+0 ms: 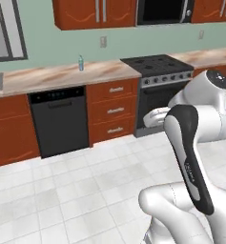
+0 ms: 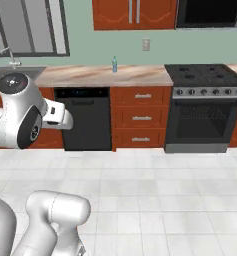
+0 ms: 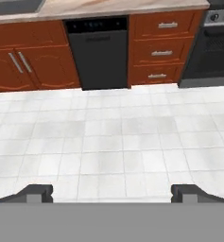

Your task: Move the drinks to the dining counter.

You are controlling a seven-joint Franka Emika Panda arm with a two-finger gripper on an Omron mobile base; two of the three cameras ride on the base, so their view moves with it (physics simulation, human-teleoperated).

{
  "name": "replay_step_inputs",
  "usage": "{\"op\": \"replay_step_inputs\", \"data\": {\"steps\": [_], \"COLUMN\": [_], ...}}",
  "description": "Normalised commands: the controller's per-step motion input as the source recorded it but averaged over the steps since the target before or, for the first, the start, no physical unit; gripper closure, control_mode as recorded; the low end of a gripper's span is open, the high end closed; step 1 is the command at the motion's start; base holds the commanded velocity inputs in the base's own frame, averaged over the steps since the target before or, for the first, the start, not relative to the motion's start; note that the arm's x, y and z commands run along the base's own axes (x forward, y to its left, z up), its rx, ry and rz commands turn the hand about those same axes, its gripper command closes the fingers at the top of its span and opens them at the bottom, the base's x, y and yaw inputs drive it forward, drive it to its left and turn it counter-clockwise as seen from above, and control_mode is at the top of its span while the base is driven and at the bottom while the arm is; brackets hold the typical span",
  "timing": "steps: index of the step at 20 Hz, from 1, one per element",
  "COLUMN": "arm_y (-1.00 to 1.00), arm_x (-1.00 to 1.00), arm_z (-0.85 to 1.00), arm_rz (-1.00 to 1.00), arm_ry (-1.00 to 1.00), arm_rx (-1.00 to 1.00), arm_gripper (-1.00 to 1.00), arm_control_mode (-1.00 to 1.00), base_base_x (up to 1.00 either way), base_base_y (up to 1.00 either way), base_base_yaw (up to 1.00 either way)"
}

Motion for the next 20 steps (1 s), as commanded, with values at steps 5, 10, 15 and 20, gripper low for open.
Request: {"op": "replay_step_inputs", "data": {"steps": [5,10,15,20], "arm_y": [0.00,0.00,0.00,0.00], "arm_x": [0.00,0.00,0.00,0.00], "arm_z": [0.00,0.00,0.00,0.00], "arm_rz": [0.00,0.00,0.00,0.00], "arm_ry": [0.00,0.00,0.00,0.00], "arm_rx": [0.00,0.00,0.00,0.00], "arm_gripper": [-1.00,-1.00,-1.00,-1.00], "arm_control_mode": [1.00,1.00,1.00,1.00], "base_base_x": [0.81,1.00,1.00,1.00], "base_base_y": [-0.86,-0.02,0.48,0.06], "base_base_yaw": [0.19,-0.01,-0.05,0.00]}}
